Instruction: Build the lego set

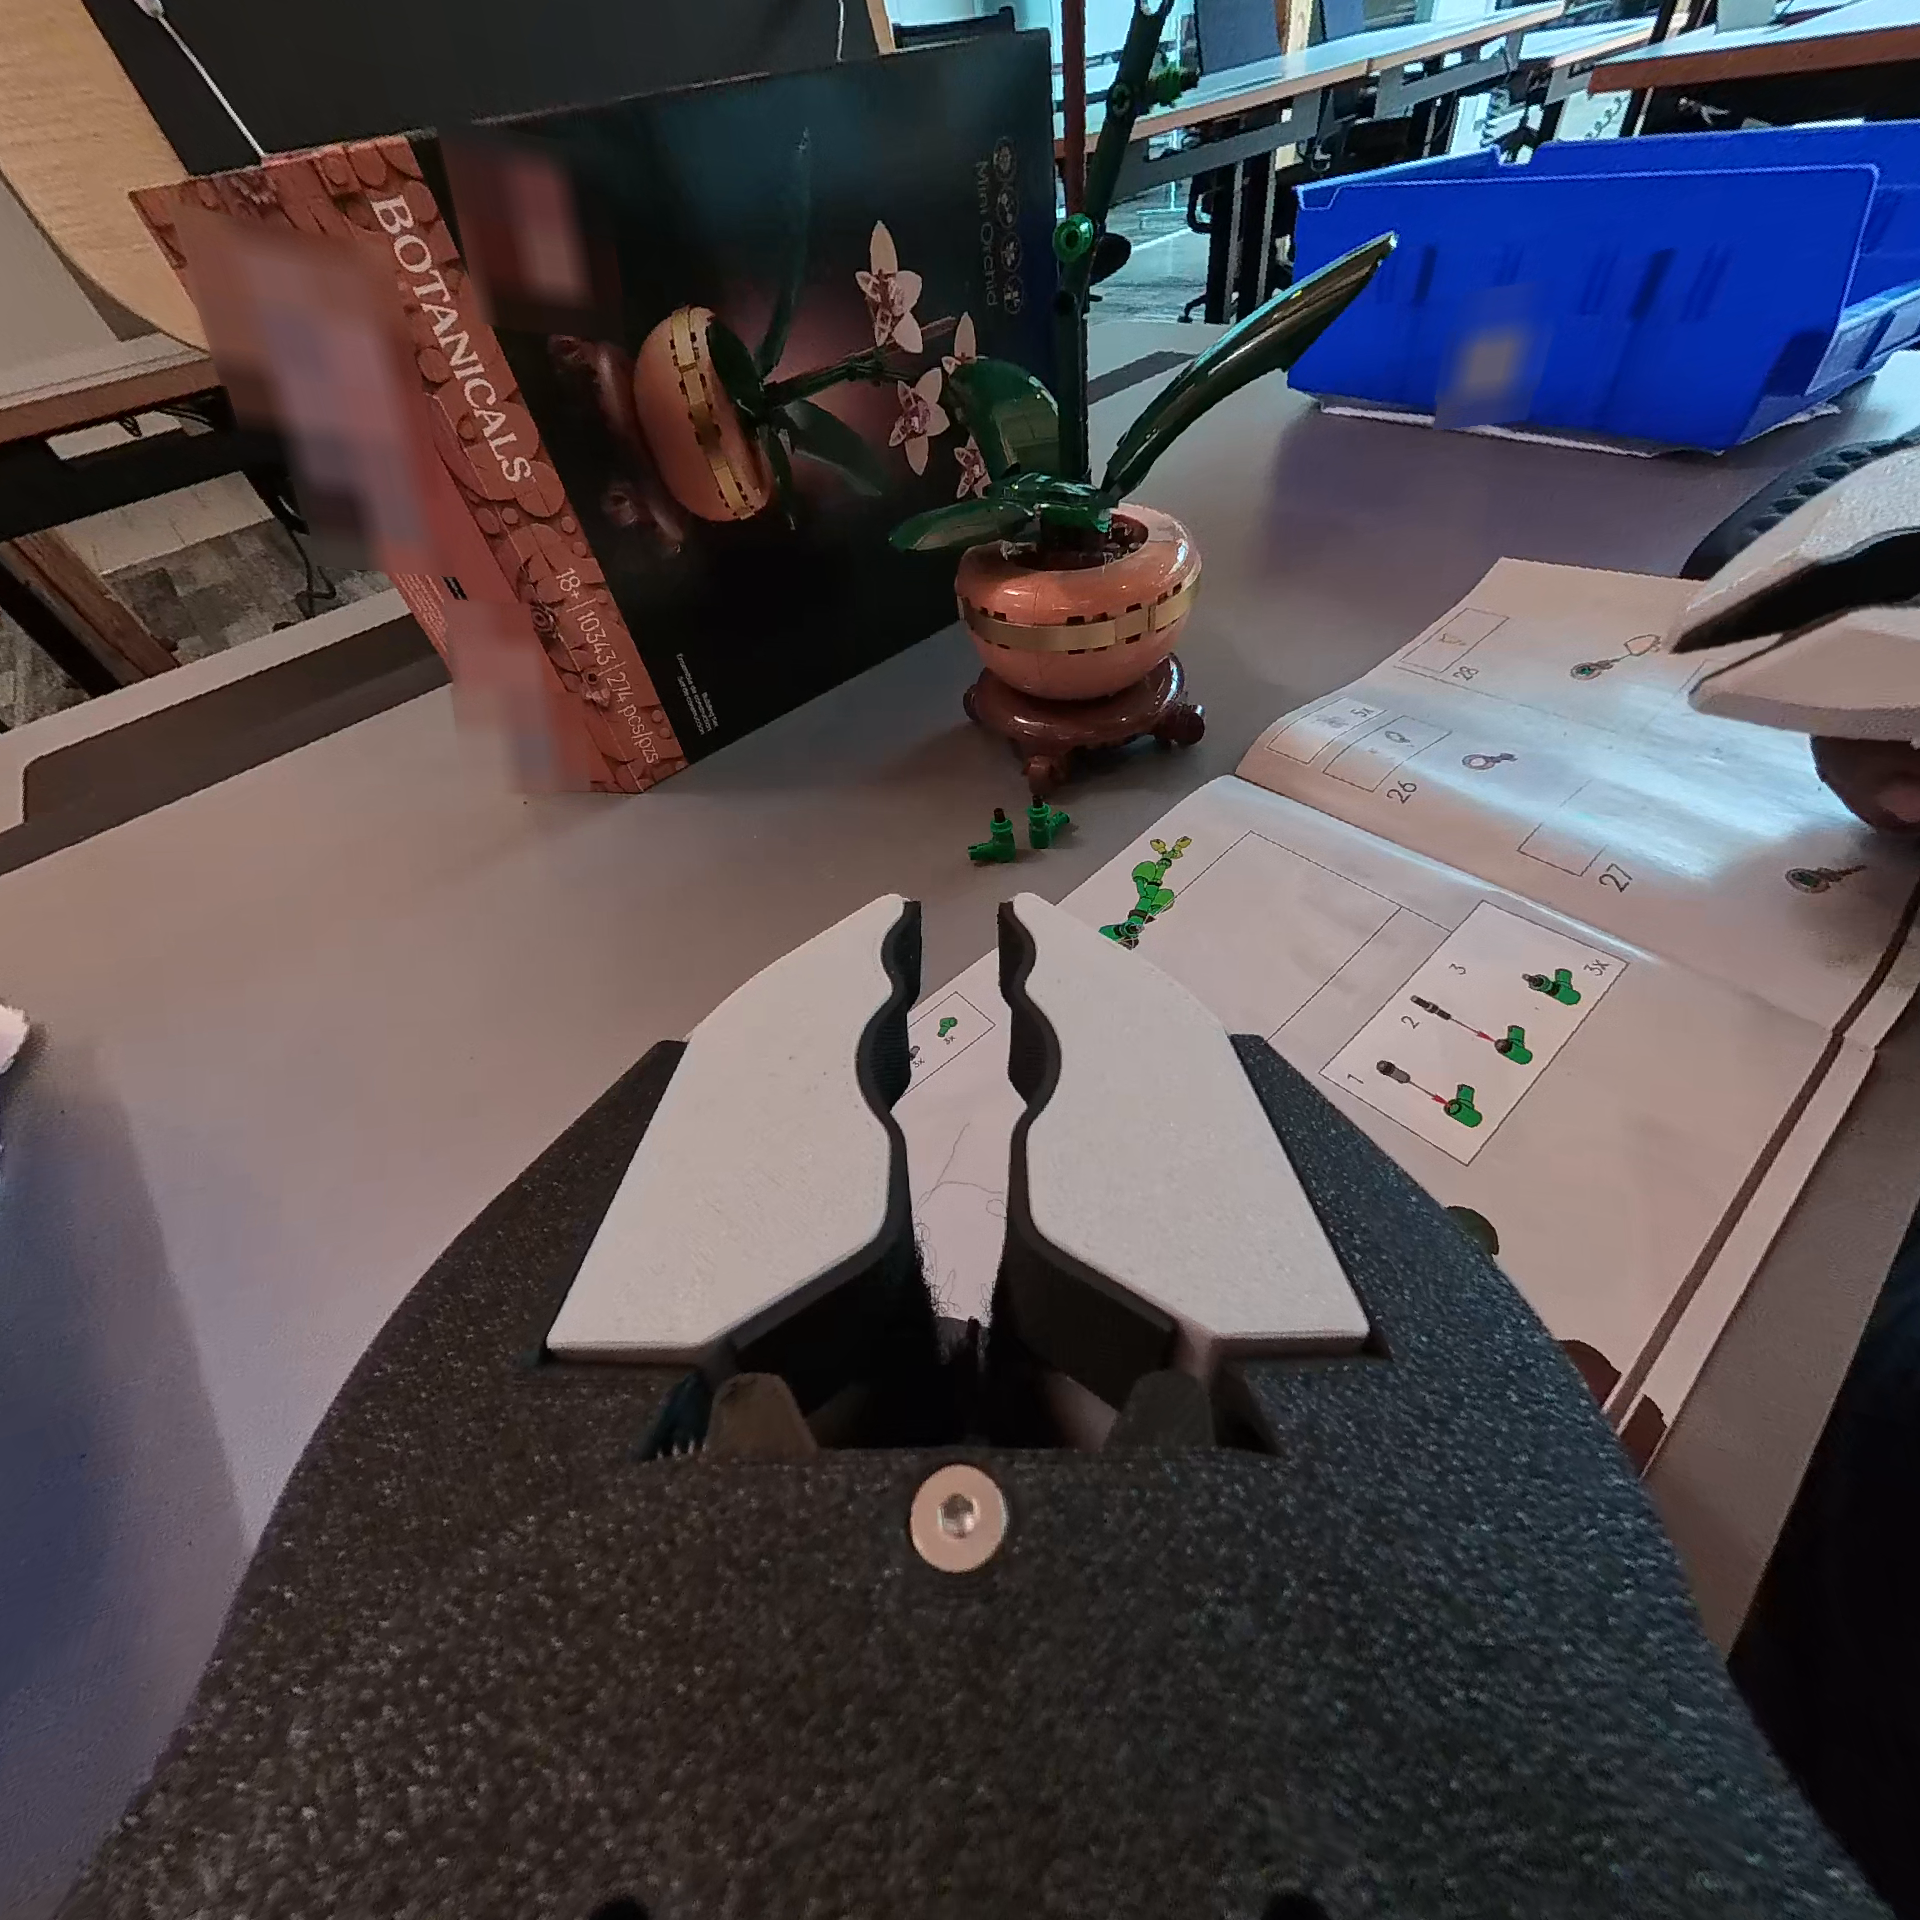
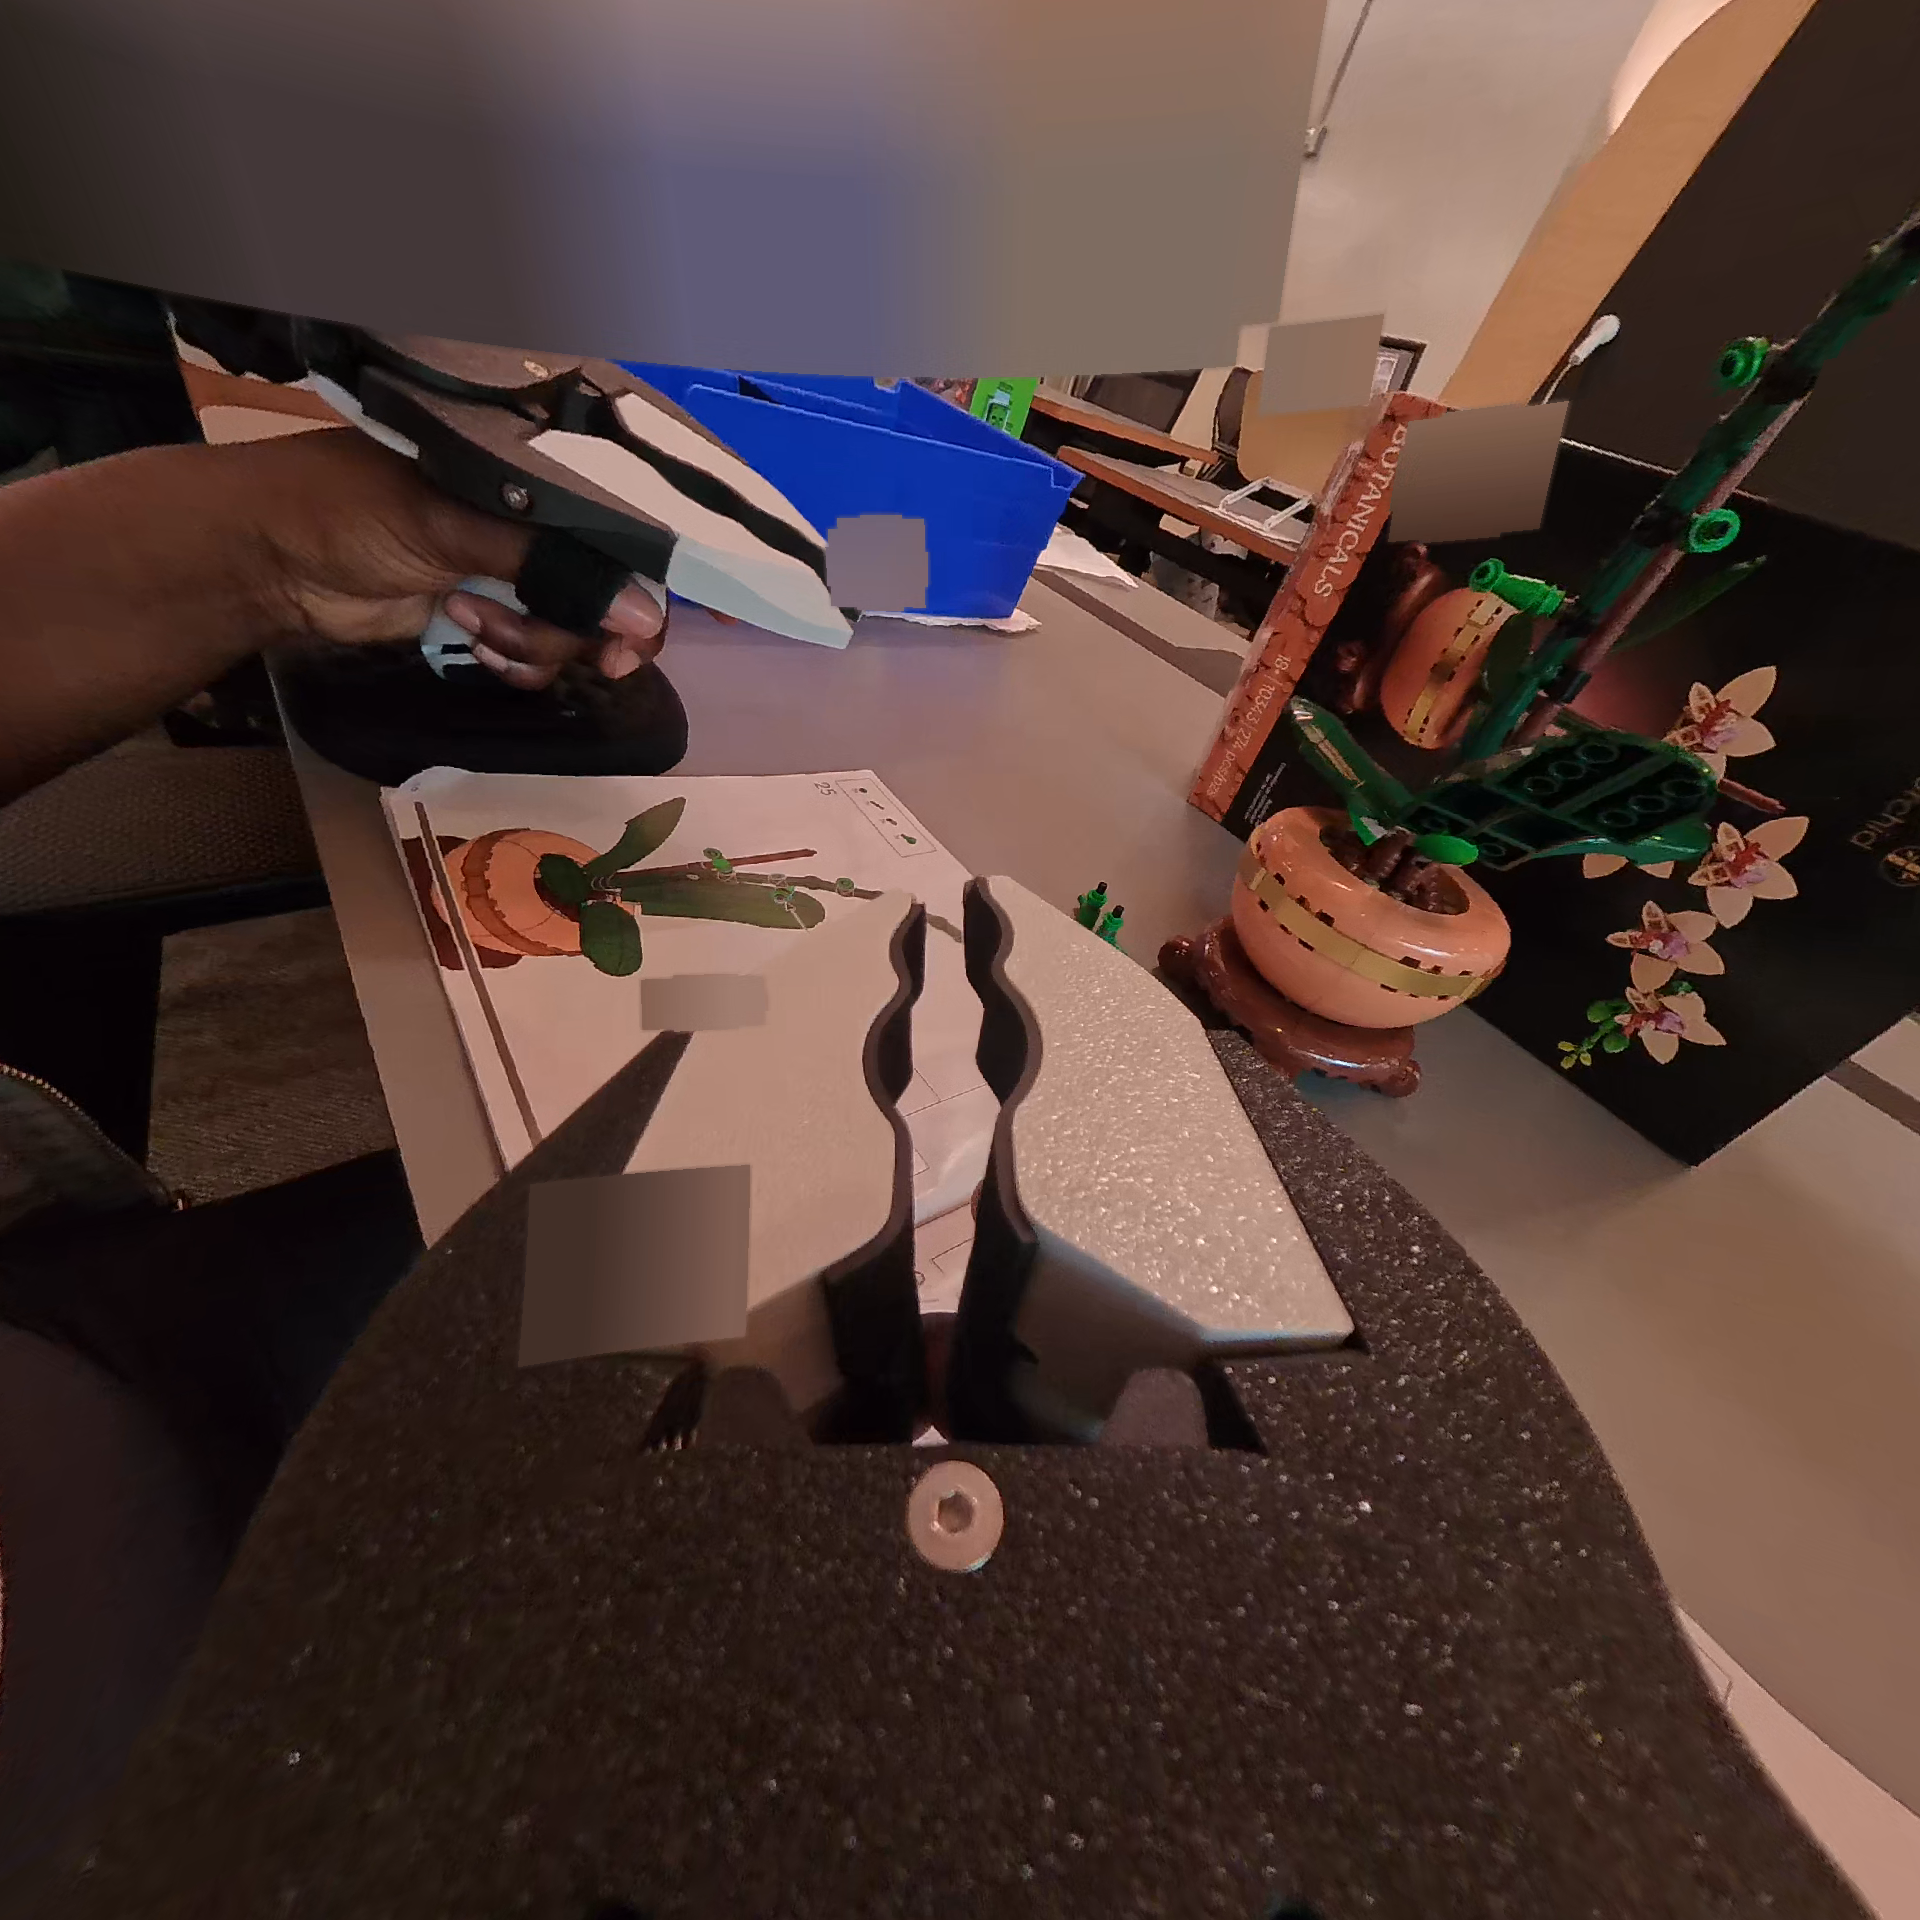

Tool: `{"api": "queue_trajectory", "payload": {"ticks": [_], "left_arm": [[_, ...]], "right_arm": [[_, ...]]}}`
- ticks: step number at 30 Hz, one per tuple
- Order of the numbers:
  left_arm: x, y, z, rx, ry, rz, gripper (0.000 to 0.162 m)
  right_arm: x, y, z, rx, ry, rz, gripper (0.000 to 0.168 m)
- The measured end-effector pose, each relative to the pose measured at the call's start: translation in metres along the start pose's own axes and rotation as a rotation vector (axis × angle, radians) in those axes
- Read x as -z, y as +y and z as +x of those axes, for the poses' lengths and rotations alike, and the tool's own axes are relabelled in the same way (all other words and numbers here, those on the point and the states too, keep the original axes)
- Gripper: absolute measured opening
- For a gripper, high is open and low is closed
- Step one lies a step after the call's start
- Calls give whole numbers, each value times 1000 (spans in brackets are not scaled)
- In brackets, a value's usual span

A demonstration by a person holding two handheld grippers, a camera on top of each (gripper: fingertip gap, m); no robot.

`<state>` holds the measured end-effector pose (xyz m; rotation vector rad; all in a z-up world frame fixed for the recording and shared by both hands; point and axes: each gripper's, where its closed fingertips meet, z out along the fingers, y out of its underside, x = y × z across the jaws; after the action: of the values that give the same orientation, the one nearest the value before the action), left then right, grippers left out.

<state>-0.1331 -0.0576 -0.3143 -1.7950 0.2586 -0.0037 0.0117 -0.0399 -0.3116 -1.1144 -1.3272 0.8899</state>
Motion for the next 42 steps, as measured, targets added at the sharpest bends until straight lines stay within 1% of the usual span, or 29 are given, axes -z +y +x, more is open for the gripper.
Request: {"api": "queue_trajectory", "payload": {"ticks": [15,25,32,42], "left_arm": [[0,0,1,-8,-1,-1,14],[-2,1,2,-18,-2,-13,15],[-3,3,3,-32,-2,-25,15],[-3,4,3,-40,1,-31,15]], "right_arm": [[-2,3,-4,49,-1,-27,8],[-1,1,1,2,5,-7,9],[-2,2,-2,32,5,-16,9],[-2,2,-2,24,5,-16,9]]}}
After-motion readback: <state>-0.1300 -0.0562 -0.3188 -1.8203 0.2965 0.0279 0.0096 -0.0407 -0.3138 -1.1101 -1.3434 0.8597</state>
